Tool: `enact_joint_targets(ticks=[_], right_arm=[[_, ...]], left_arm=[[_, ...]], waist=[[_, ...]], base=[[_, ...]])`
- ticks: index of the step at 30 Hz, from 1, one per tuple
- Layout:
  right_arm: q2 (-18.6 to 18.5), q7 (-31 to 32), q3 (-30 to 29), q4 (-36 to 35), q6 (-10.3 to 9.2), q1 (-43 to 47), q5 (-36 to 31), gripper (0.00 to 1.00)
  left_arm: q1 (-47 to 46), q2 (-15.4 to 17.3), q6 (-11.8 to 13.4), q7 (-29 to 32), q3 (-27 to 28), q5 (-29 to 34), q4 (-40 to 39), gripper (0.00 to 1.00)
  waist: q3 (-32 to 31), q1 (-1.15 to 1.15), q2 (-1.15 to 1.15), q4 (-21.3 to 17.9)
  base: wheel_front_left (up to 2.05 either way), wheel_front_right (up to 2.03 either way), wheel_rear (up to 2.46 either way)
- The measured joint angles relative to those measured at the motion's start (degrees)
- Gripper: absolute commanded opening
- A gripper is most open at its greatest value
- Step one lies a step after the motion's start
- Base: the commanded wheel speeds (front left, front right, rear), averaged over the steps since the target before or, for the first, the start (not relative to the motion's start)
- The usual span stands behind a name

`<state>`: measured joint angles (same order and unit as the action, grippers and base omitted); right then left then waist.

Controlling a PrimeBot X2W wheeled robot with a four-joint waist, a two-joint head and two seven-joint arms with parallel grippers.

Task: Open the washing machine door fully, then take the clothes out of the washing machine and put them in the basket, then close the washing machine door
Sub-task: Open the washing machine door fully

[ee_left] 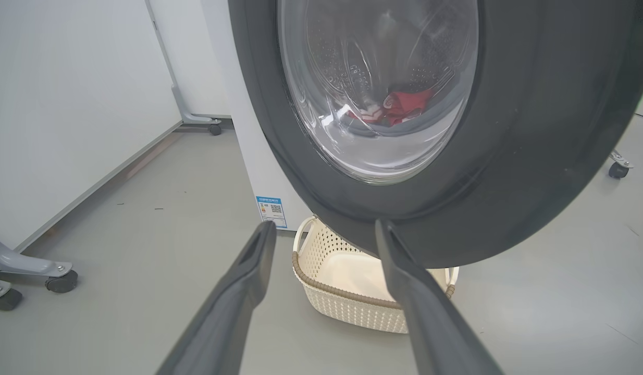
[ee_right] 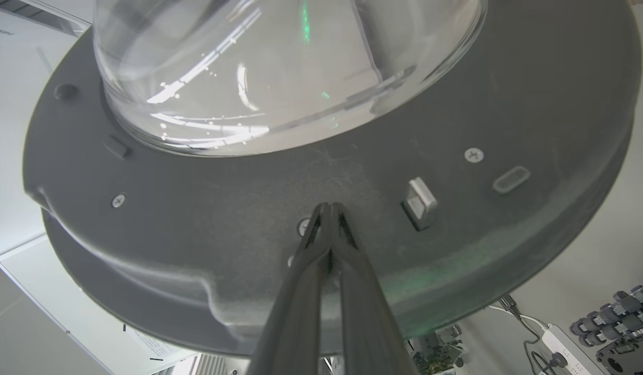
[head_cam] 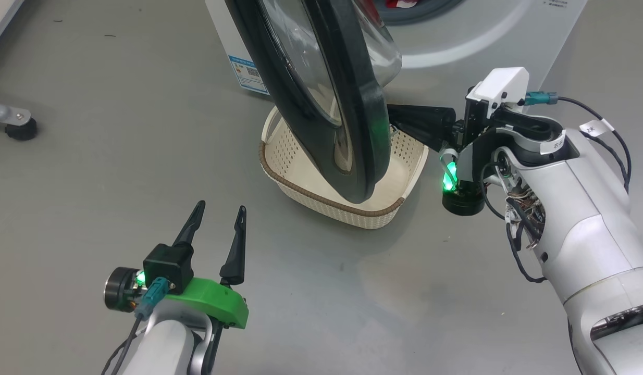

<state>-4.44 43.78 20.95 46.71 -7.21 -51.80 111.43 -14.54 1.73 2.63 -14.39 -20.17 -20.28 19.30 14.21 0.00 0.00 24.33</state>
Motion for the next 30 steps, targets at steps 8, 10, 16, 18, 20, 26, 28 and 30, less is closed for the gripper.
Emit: enact_joint_targets(ticks=[8,10,16,18,20,26,28,30], right_arm=[[0.0,-0.8,5.7,-3.3,0.0,1.0,4.5,0.0],[0.0,-1.3,7.0,-4.2,0.0,1.3,5.6,0.0],[0.0,-2.6,11.3,-6.3,0.0,2.2,8.2,0.0],[0.0,-3.3,12.5,-7.2,0.0,2.5,8.8,0.0],[0.0,-3.7,13.7,-7.8,0.0,2.9,9.6,0.0],[0.0,-5.3,17.5,-10.0,-0.01,3.1,12.2,0.0],[0.0,-5.9,18.6,-10.7,-0.01,3.1,13.1,0.0],[0.0,-6.5,19.7,-11.3,-0.01,3.2,13.6,0.0]], left_arm=[[0.5,0.0,0.1,0.0,0.0,0.2,-0.1,1.0],[0.5,0.0,0.1,0.0,0.0,0.2,-0.1,1.0],[0.5,0.0,0.1,0.0,0.0,0.2,-0.2,1.0],[0.5,0.0,0.1,0.0,0.0,0.2,-0.2,1.0],[0.5,0.0,0.1,0.0,-0.1,0.2,-0.2,1.0],[0.5,0.0,0.1,0.0,-0.1,0.2,-0.4,1.0],[0.5,0.0,0.1,0.0,-0.2,0.2,-0.4,1.0],[0.5,0.0,0.1,0.0,-0.2,0.2,-0.5,1.0]], waist=[[-0.1,0.0,0.0,0.0],[-0.1,0.0,0.0,0.0],[-0.1,0.0,0.0,0.0],[-0.1,0.0,0.0,0.1],[-0.1,0.0,0.0,0.1],[0.0,0.0,0.0,0.4],[0.0,0.0,0.0,0.5],[0.1,0.0,0.0,0.6]], base=[[0.0,0.0,0.0],[0.0,0.0,0.0],[0.0,0.0,0.0],[0.0,0.0,0.0],[0.0,0.0,0.0],[0.0,0.0,0.0],[0.0,0.0,0.0],[0.0,0.0,0.0]])
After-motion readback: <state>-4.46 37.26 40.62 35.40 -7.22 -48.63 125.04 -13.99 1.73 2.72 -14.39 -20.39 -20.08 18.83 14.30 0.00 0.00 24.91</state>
